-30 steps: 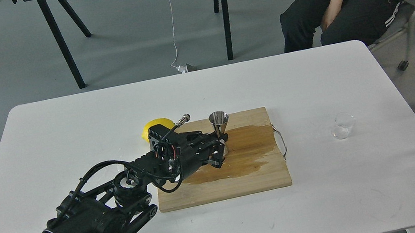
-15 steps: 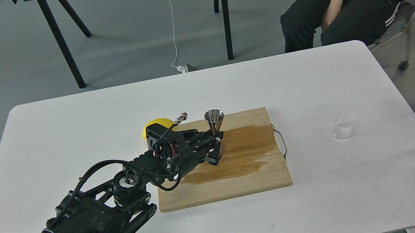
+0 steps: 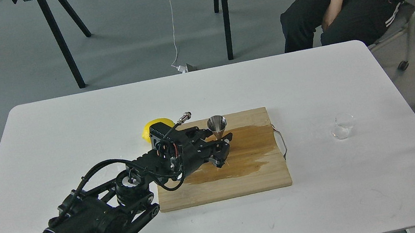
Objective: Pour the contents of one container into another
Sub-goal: 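Lower the jigger onto the wooden board and open the left gripper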
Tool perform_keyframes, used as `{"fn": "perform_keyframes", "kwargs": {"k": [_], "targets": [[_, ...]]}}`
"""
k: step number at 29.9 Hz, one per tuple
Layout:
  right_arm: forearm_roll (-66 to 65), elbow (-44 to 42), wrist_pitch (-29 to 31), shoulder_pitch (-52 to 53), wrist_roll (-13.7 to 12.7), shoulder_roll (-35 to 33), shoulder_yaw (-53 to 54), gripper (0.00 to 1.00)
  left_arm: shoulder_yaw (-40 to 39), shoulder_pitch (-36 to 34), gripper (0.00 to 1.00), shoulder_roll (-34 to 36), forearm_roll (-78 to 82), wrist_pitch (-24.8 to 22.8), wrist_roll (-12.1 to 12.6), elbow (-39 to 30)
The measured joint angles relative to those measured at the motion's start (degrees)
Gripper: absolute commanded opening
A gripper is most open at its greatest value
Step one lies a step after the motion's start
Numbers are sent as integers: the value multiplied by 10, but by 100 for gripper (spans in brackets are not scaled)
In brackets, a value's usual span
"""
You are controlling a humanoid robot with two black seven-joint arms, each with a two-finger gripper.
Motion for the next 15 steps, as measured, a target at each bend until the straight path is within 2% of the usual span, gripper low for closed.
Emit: {"fn": "perform_keyframes", "kwargs": {"k": [3, 7, 15], "targets": [[0, 0, 0, 1, 0, 0, 0, 100, 0, 3, 65, 2, 0, 0, -7, -7], [0, 0, 0, 5, -1, 0, 0, 100, 0, 5, 68, 13, 0, 0, -27, -16], [0, 0, 0, 6, -1, -1, 0, 100, -2, 6, 68, 53, 0, 3, -32, -18]]}}
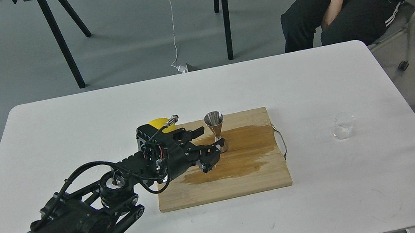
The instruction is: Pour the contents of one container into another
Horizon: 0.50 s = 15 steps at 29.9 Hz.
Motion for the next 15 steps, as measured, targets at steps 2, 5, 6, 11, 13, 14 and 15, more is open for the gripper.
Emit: {"fn": "perform_keyframes", "kwargs": {"k": [2, 5, 6, 11, 13, 14, 15], "targets": [[0, 0, 0, 0, 0, 0, 0, 100, -2, 0, 69, 10, 0, 1, 0, -5], [0, 0, 0, 0, 0, 0, 0, 100, -4, 7, 70, 29, 0, 1, -1, -32], [0, 0, 0, 0, 0, 0, 0, 100, -5, 13, 70, 38, 0, 0, -1, -42], [0, -2, 0, 0, -1, 0, 0, 100, -22, 49, 70, 100, 0, -1, 0, -107], [0, -3, 0, 0, -3, 0, 0, 100, -37, 64, 71, 130, 0, -1, 0, -133], [0, -3, 0, 1, -4, 0, 0, 100, -47, 71, 71, 147, 0, -1, 0, -147], [0, -3, 0, 2, -5, 0, 0, 100, -57, 77, 71, 163, 0, -1, 0, -159]]}}
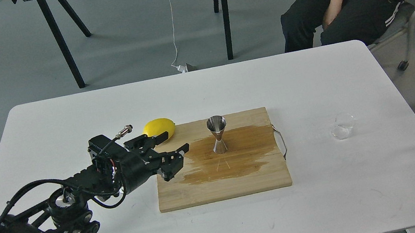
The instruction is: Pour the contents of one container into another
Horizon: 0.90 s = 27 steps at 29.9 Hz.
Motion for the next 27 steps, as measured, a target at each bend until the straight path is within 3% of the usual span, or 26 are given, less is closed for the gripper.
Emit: {"fn": "perform_keyframes", "kwargs": {"k": [4, 7, 11, 15, 20, 23, 27], "targets": [[0, 1, 0, 0, 3, -4, -1, 100, -22, 12, 74, 52, 0, 0, -1, -19], [0, 0, 0, -4, 9, -6, 1, 100, -29, 12, 100, 75, -23, -2, -1, -22], [0, -5, 0, -5, 10, -10, 1, 100, -56, 8, 100, 86, -215, -3, -5, -23], [1, -7, 0, -3, 3, -17, 0, 100, -74, -6, 100, 84, -409, -4, -34, -19], [32, 5, 0, -11, -41, -14, -1, 100, -107, -21, 100, 82, -632, -8, -51, -14], [79, 28, 0, -33, -67, -12, -5, 100, -146, -22, 100, 81, -774, -46, -52, -10], [107, 75, 0, -83, -73, -12, 0, 100, -204, -22, 100, 79, -963, -145, -55, 15]]}}
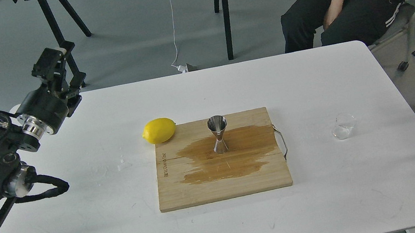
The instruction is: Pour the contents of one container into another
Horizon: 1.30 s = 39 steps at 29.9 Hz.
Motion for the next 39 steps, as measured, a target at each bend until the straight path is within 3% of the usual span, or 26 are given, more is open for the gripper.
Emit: {"fn": "perform_keyframes", "kwargs": {"k": [5, 11, 17, 22, 27, 39], "targets": [[38, 35, 0, -62, -2, -4, 2, 100, -38, 1, 100, -14, -214, -89, -1, 67], [63, 131, 0, -149, -3, -5, 0, 100, -64, -11, 100, -58, -315, -169, 0, 171], [90, 223, -35, -214, 2, 8, 1, 100, -71, -16, 100, -70, -321, -176, 1, 185], [97, 226, -111, -218, 7, 65, 4, 100, -71, -15, 100, -69, -321, -179, 1, 186], [97, 226, -195, -211, 5, 80, -4, 100, -67, -15, 100, -68, -321, -175, 1, 186], [88, 212, -285, -137, 2, 81, -80, 100, -67, -15, 100, -66, -320, -169, 3, 186]]}}
